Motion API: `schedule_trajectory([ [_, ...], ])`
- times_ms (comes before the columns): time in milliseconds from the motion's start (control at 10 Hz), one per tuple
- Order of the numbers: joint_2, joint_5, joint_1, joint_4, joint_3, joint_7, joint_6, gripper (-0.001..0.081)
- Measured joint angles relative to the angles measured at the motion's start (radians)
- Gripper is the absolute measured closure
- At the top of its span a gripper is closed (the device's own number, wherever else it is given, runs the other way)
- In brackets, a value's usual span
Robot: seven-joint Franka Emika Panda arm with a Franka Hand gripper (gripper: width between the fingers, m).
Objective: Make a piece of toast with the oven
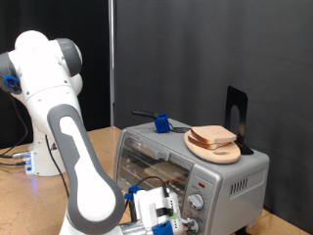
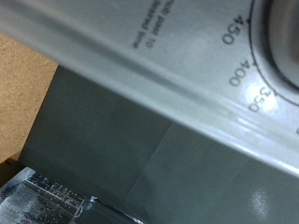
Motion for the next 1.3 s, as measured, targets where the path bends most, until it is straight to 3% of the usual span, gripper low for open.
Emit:
schedule_trajectory([
  [500, -0.008, -0.01, -0.011, -0.007, -0.004, 0.012, -0.016, 0.0715],
  [600, -0.019, -0.015, -0.025, -0.014, -0.007, 0.015, -0.035, 0.0502],
  [700, -0.033, -0.021, -0.037, -0.024, -0.012, 0.02, -0.045, 0.0502],
  [800, -0.046, -0.025, -0.045, -0.034, -0.017, 0.028, -0.049, 0.0316],
  [900, -0.06, -0.03, -0.053, -0.044, -0.023, 0.043, -0.05, 0.0316],
  [1100, -0.092, -0.054, -0.067, -0.062, -0.045, 0.12, -0.055, 0.0041],
  [1300, -0.134, -0.122, -0.08, -0.069, -0.083, 0.263, -0.094, 0.0011],
])
